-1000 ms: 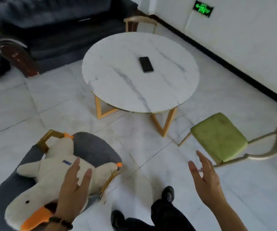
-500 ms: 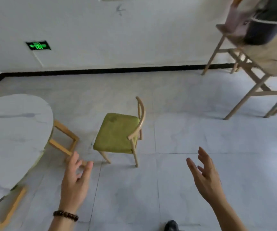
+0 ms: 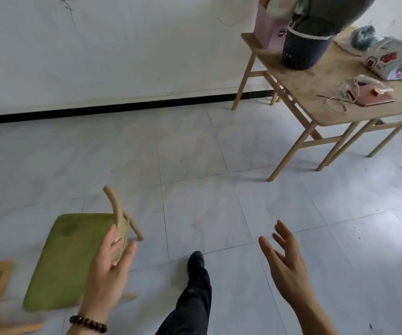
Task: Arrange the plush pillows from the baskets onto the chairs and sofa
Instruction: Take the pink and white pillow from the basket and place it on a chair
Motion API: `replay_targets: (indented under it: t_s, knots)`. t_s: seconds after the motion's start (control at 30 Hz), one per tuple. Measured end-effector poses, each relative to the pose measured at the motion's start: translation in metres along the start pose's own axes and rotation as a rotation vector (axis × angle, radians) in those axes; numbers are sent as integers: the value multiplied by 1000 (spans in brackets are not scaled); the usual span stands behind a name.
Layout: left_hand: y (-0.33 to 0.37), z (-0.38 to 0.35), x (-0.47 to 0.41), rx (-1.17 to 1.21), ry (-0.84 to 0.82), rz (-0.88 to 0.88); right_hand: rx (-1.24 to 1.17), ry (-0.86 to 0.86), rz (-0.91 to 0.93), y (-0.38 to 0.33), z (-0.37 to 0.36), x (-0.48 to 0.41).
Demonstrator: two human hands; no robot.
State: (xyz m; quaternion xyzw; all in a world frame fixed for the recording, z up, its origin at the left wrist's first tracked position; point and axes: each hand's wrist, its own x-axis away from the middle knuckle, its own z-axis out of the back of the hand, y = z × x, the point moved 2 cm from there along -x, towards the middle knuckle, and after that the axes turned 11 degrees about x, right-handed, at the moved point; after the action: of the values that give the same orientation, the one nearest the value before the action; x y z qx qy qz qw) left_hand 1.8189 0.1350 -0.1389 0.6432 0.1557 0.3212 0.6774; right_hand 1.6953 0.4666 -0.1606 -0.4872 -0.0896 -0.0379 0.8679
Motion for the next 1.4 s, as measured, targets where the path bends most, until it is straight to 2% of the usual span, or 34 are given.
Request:
replay_targets:
  t_s: [0.1, 0.3, 0.5, 0.7, 0.93, 1.1, 1.27, 1.4]
  knots:
    - [15, -61, -91, -14, -73, 5, 45, 94, -28, -15, 19, -87]
    - [112, -192, -258, -116, -266, -108, 53, 277, -51, -74, 74, -236]
    - [163, -322, -400, -144, -423, -175, -11, 374, -125, -81, 77, -369]
    - [183, -441, -534, -174, -416, -145, -70, 353, -168, -85, 69, -560]
    - [292, -532, -684, -139, -355, -213, -16, 266, 26, -195, 97, -792]
    - [318, -573, -785, -86, -278, -209, 25, 228, 94, -246, 91, -918]
    - [309, -627, -911, -104, -342, -159, 37, 253, 7, -260, 59, -1032]
    - [337, -684, -1024, -124, -460, -119, 56, 335, -84, -288, 40, -1125]
